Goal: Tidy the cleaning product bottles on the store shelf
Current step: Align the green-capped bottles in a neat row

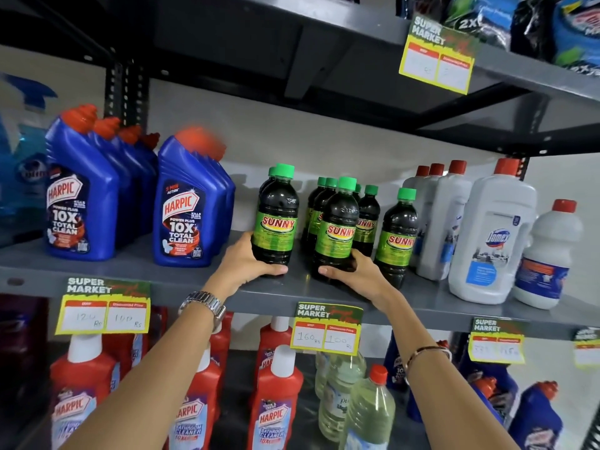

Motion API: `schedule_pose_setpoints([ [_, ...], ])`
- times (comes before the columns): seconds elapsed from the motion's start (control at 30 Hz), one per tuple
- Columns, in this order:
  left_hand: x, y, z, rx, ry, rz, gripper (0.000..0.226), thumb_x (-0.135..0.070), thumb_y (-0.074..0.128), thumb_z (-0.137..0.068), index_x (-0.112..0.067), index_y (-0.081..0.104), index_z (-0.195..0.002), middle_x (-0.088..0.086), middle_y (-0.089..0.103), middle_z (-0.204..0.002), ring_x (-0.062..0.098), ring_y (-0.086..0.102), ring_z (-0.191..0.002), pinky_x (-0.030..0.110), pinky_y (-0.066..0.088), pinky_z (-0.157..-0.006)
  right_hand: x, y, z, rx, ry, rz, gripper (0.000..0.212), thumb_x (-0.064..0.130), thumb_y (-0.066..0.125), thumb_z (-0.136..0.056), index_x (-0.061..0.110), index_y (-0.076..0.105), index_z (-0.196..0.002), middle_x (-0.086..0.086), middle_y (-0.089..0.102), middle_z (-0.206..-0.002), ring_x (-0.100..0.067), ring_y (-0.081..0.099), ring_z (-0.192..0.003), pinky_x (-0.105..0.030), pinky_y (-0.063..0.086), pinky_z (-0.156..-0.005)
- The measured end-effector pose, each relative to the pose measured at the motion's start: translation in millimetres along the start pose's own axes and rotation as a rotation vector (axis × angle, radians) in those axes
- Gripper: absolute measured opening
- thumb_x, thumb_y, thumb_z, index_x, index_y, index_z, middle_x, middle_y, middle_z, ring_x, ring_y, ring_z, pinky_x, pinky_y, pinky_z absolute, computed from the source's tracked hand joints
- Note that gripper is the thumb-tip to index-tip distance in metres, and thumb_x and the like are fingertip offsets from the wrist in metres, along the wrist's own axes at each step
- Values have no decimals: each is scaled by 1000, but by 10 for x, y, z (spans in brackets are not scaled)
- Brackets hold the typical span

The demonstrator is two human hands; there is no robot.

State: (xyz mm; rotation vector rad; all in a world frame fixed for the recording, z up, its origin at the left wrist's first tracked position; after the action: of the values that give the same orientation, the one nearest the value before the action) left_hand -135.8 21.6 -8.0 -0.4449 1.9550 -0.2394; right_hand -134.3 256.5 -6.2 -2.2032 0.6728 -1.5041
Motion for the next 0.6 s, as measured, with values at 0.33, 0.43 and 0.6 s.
schedule_pose_setpoints([
  [0.33, -2, 4, 12, 34, -2, 15, 83, -26, 89, -54, -19, 45, -124, 2, 59, -122, 12, 50, -102, 27, 38, -89, -45, 2, -23, 22, 12, -52, 79, 47, 77, -63, 17, 45, -129, -1, 59, -122, -17, 53, -110, -28, 41, -89],
  [0.43, 9, 0, 2, 29, 2, -4, 83, -27, 89, -55, -19, 45, -125, 2, 60, -122, 12, 50, -101, 26, 38, -90, -34, 1, -15, 25, -3, -62, 74, 45, 78, -63, 17, 48, -125, 1, 61, -117, -15, 55, -105, -25, 41, -85],
  [0.6, -6, 7, 6, 19, 13, -21, 82, -27, 88, -56, -18, 45, -125, 3, 59, -123, 11, 49, -101, 25, 37, -89, -5, 14, 0, 30, -34, -49, 66, 45, 76, -66, 20, 50, -121, 9, 60, -102, -11, 55, -99, -23, 39, -83],
])
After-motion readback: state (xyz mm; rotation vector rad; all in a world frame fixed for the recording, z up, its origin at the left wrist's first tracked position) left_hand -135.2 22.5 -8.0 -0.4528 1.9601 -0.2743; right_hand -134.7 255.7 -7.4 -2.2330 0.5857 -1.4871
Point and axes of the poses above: each hand's wrist, its own z-axis away from the middle knuckle, its own y-axis out of the palm, x = y × z, the point moved 8 cm from there along -z, towards the middle knuckle
